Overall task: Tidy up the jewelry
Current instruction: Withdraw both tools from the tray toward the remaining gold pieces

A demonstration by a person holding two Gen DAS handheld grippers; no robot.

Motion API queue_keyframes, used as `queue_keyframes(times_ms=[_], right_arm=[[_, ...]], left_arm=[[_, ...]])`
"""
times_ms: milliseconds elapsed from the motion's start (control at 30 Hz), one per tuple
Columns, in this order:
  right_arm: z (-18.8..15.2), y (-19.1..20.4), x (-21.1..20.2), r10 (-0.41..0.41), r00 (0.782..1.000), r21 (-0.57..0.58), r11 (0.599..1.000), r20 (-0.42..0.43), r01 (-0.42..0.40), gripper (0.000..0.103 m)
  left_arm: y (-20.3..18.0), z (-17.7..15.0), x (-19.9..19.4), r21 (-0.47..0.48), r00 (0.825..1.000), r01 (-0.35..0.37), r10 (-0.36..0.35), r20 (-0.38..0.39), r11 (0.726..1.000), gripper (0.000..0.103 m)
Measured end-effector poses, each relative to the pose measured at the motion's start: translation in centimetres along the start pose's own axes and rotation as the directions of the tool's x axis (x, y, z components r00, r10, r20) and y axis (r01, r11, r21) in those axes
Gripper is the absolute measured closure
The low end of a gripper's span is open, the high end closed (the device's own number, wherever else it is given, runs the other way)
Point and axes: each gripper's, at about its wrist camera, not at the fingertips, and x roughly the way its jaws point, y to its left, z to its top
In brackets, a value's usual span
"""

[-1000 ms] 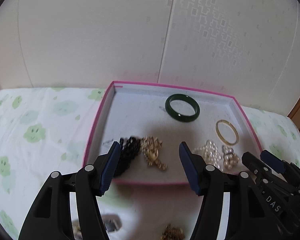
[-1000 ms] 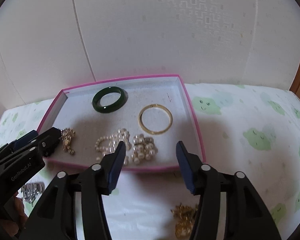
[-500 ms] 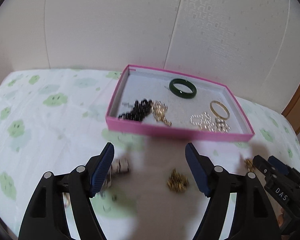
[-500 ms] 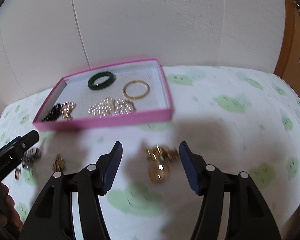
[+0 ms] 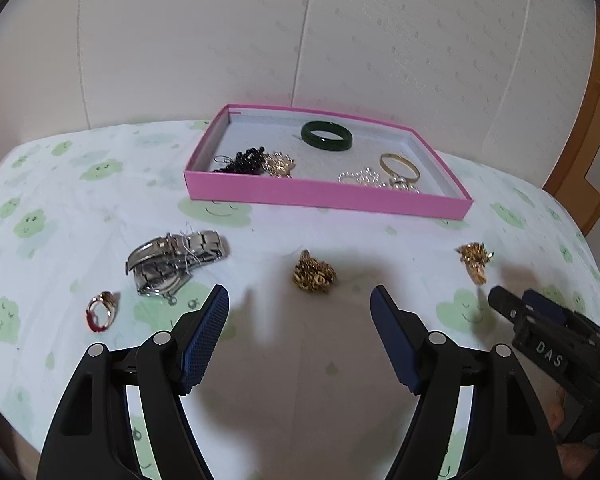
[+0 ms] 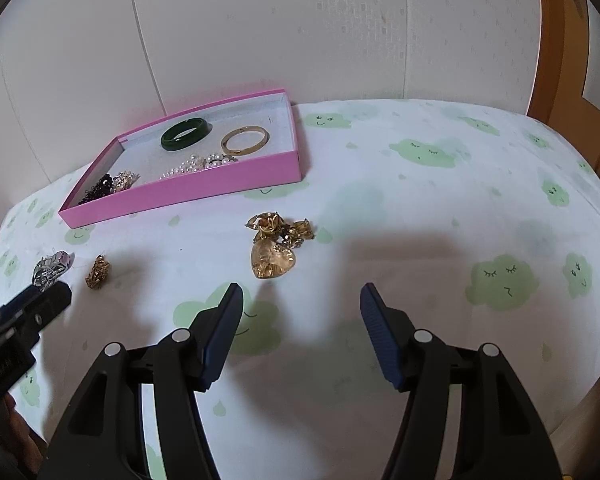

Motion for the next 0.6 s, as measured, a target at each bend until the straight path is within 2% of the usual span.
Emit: queue_keyframes(times_ms=[600], right_arm=[[0.1,1.1,1.5,-0.005,1.000,-0.037,0.999,-0.016,0.004,0.041]], left_arm=[[-0.8,-0.2,0.8,0.022,1.000,0.010,-0.009,-0.013,1.000,0.030]])
